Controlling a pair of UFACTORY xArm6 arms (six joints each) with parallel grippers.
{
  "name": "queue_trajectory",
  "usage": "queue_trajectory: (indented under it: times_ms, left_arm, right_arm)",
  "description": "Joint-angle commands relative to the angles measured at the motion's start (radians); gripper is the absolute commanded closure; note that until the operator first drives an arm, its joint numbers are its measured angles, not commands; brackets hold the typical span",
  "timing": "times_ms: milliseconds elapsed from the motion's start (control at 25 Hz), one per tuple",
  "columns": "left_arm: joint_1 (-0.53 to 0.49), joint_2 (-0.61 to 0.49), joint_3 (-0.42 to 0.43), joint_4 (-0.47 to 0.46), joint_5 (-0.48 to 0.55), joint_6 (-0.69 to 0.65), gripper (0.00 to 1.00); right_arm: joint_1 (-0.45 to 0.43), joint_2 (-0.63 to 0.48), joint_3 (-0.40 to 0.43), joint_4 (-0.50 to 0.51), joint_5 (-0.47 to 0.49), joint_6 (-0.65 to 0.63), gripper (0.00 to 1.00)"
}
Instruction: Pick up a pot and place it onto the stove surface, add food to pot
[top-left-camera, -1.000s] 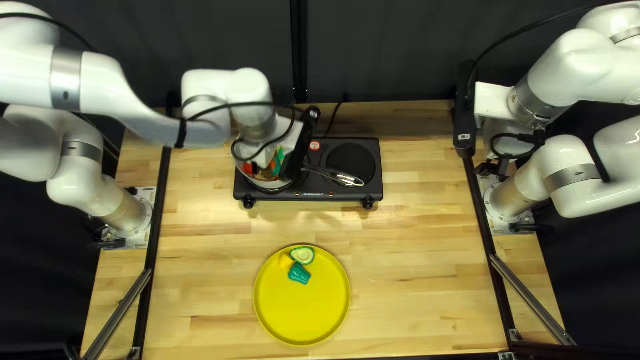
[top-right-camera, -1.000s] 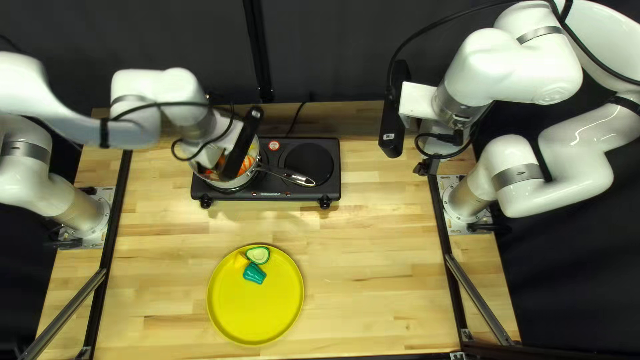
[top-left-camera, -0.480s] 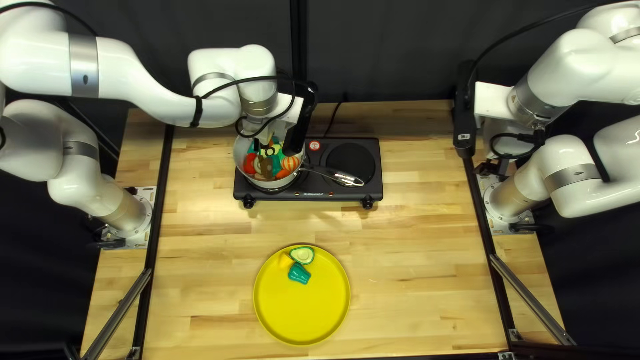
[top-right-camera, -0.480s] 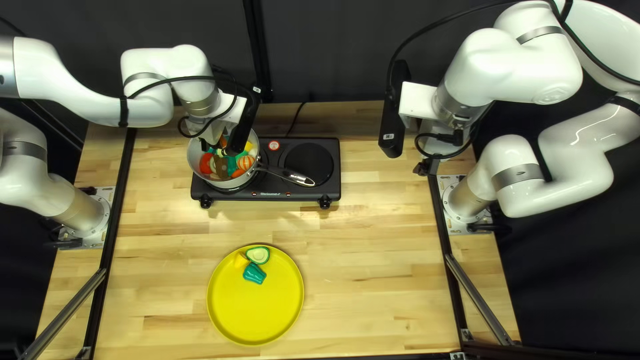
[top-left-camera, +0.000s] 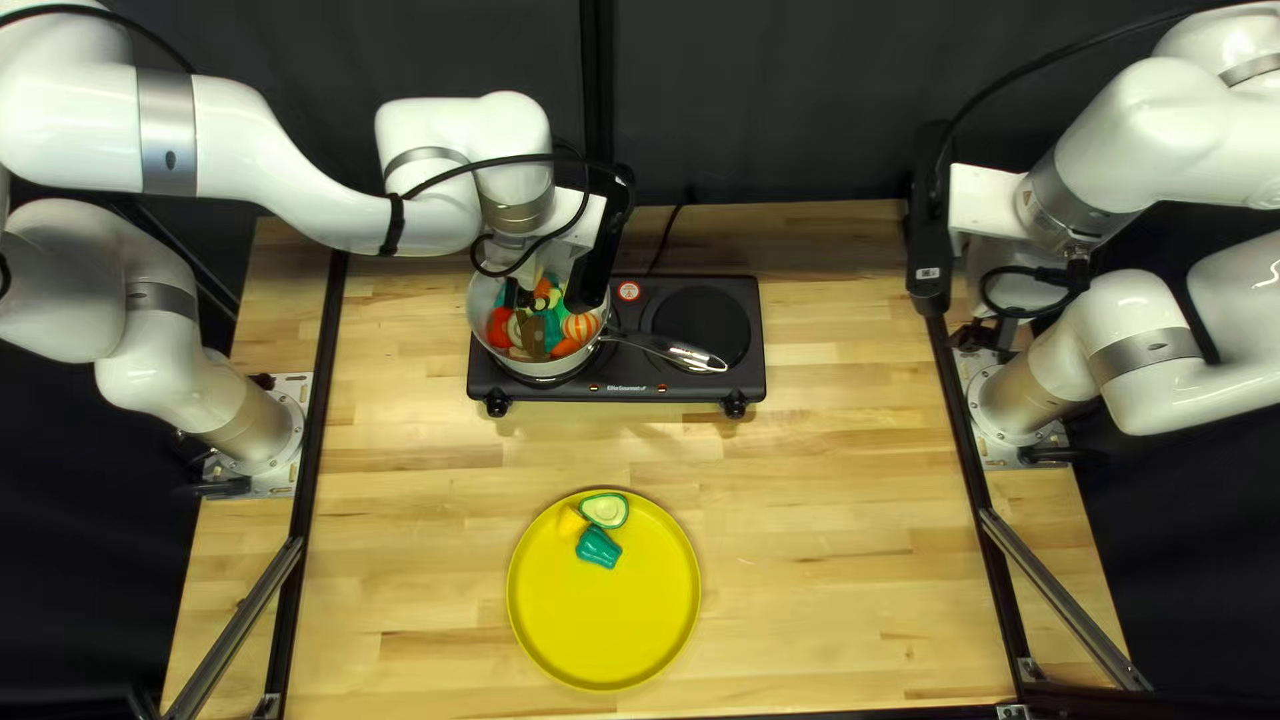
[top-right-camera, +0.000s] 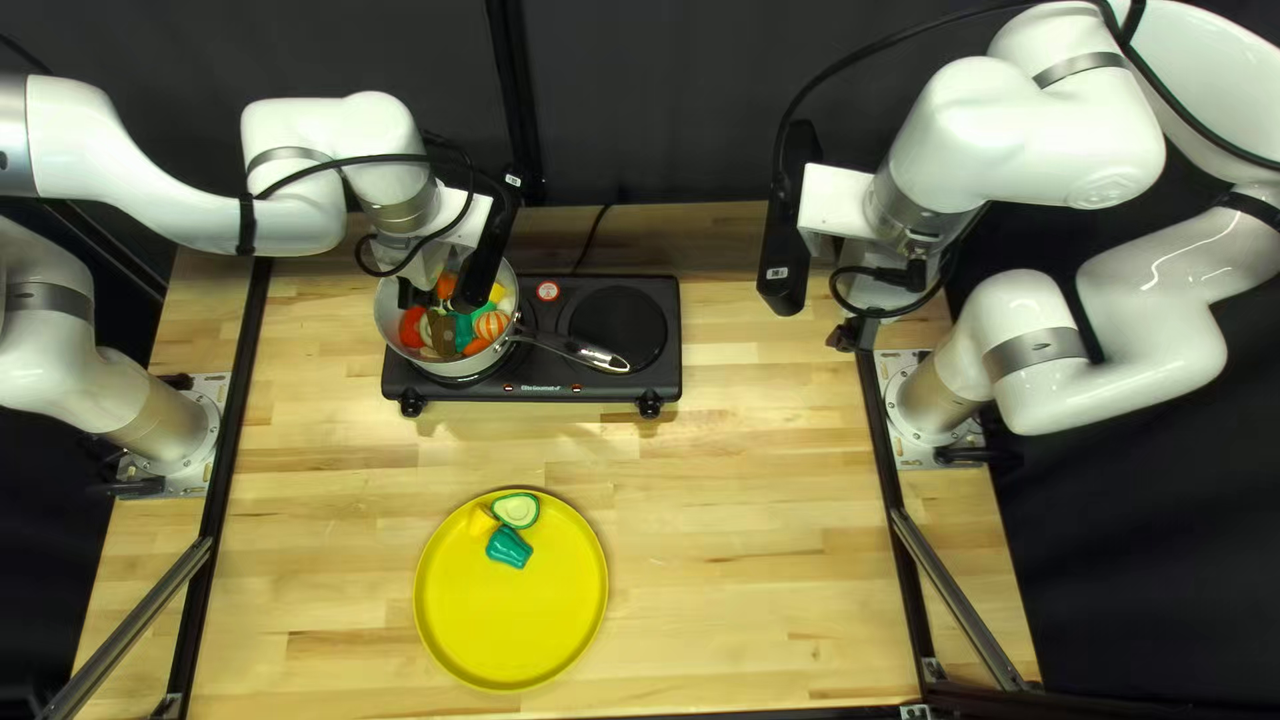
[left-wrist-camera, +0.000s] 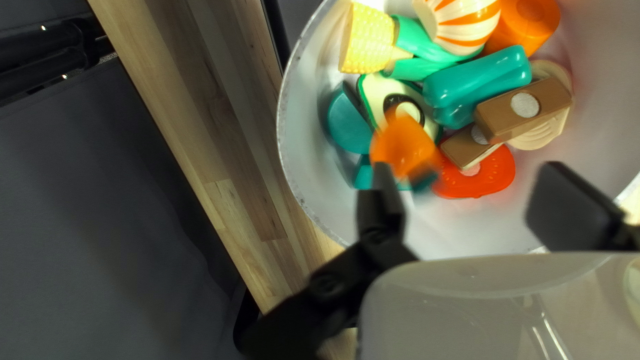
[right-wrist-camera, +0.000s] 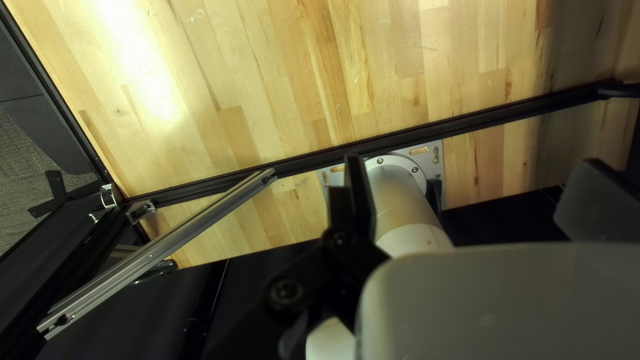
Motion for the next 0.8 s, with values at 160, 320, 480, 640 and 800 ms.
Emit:
queue_trajectory:
  times_ms: [160, 320, 480, 640, 800]
  left_arm:
    - [0.003, -0.002, 0.006, -0.005, -0.003, 0.002, 0.00]
    - [-0.208, -0.040, 0.019, -0.011, 0.014, -0.162, 0.00]
    - [-0.512, -0.018, 0.008, -0.004, -0.010, -0.461, 0.00]
    - [-0.703, 0.039, -0.002, 0.028, -0.066, -0.662, 0.00]
    - [-0.763, 0.083, -0.008, 0.038, -0.108, -0.731, 0.00]
  right_arm:
    - [0.000, 0.000, 0.000, 0.000, 0.000, 0.000, 0.00]
    - [0.000, 0.000, 0.000, 0.000, 0.000, 0.000, 0.00]
    - [0.000, 0.000, 0.000, 0.000, 0.000, 0.000, 0.00]
    - [0.000, 0.000, 0.000, 0.000, 0.000, 0.000, 0.00]
    - [0.000, 0.000, 0.000, 0.000, 0.000, 0.000, 0.00]
